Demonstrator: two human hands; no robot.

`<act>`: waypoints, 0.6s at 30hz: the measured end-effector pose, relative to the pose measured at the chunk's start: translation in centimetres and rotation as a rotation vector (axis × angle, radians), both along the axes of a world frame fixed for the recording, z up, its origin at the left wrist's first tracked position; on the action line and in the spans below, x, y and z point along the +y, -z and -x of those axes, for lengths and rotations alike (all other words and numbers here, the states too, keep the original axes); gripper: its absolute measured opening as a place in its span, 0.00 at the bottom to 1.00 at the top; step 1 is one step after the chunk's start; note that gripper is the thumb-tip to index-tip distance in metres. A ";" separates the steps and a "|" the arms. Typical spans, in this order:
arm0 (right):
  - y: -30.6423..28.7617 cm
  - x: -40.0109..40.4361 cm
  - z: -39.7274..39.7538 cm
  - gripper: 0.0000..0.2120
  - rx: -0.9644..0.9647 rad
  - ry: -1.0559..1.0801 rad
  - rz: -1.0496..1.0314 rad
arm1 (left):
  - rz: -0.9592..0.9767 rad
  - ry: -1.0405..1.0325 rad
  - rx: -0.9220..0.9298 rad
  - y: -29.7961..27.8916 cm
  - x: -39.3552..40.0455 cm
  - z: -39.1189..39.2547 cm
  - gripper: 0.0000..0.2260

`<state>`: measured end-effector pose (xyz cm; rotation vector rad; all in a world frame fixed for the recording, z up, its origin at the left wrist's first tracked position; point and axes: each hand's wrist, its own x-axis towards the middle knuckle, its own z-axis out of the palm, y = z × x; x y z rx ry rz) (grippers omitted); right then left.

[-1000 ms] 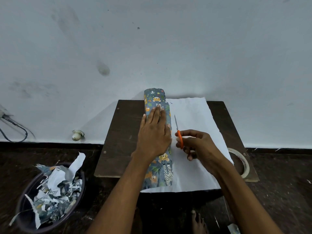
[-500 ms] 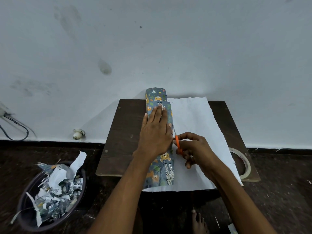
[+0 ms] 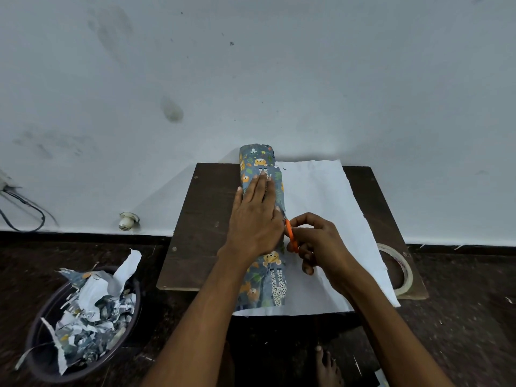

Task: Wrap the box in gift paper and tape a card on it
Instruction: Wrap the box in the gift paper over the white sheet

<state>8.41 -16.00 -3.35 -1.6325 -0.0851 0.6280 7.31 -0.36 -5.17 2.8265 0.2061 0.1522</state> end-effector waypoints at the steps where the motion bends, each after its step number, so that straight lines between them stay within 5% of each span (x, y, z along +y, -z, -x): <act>1: 0.0 0.0 0.0 0.05 -0.001 0.002 -0.003 | -0.009 0.000 0.001 0.0 0.0 0.0 0.40; 18: -0.2 0.3 0.8 0.05 -0.054 0.035 -0.014 | -0.011 -0.003 0.050 -0.2 0.0 -0.2 0.29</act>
